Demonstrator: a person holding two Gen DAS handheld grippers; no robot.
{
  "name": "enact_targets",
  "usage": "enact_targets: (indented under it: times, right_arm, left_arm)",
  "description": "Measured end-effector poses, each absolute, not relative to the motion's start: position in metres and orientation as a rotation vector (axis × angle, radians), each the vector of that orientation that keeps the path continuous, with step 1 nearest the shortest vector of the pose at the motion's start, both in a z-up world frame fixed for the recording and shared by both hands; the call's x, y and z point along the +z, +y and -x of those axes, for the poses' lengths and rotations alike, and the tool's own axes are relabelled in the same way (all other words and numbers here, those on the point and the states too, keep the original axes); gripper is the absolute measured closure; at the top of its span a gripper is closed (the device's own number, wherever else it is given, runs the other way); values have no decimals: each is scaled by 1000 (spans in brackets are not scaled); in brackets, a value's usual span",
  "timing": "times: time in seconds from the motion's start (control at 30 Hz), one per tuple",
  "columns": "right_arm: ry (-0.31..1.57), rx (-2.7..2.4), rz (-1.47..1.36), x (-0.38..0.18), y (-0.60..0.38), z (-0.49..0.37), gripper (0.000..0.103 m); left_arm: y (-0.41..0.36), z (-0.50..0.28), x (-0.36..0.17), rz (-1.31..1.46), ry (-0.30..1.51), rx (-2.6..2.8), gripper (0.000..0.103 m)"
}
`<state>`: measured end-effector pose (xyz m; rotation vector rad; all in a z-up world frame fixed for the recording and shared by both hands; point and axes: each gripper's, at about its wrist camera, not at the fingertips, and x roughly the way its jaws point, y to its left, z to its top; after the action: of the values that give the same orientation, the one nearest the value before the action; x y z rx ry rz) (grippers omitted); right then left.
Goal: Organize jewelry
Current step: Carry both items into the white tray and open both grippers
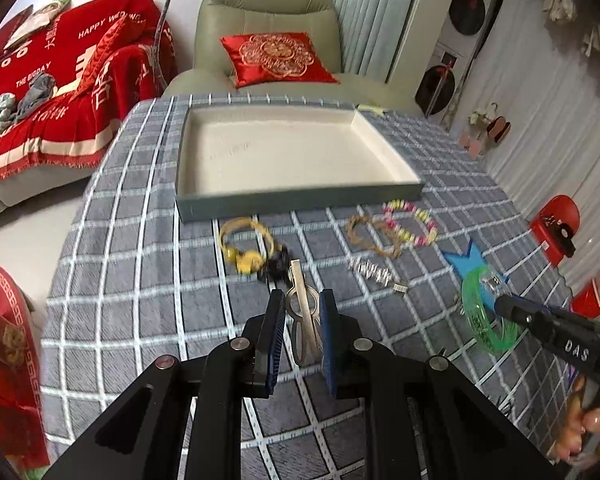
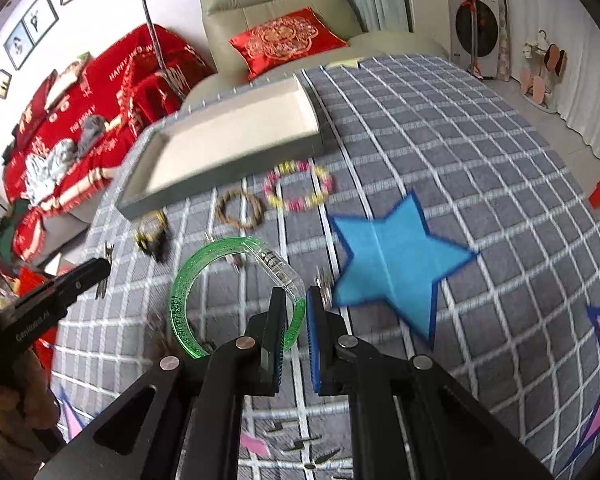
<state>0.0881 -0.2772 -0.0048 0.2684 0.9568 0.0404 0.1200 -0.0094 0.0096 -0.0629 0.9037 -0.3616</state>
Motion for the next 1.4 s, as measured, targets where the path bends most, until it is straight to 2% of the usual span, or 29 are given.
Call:
enact_targets:
  times: [0.37,0.63,0.97,1.17,1.4]
  right_arm:
    - [920,88,-209,43,-278,-185,92]
    - [941,96,-149,46,-264,-273,92]
    - [1004,73,-117,-3,-244,-347,92]
    - [1051,38,-97,-40,-241,-369,92]
    - [1083,20,-84,-60,-240,-372,92]
  left_arm:
    - [-6,-185,59,51,852,-332,69]
    - [-15,-264,74,19,846,-314,69]
    - [-26,-351,10,20,944,-243,69]
    - [-31,-366,-28,-34,1001,-216,69]
    - [-39,-369,-45,-80,1014,-204,69]
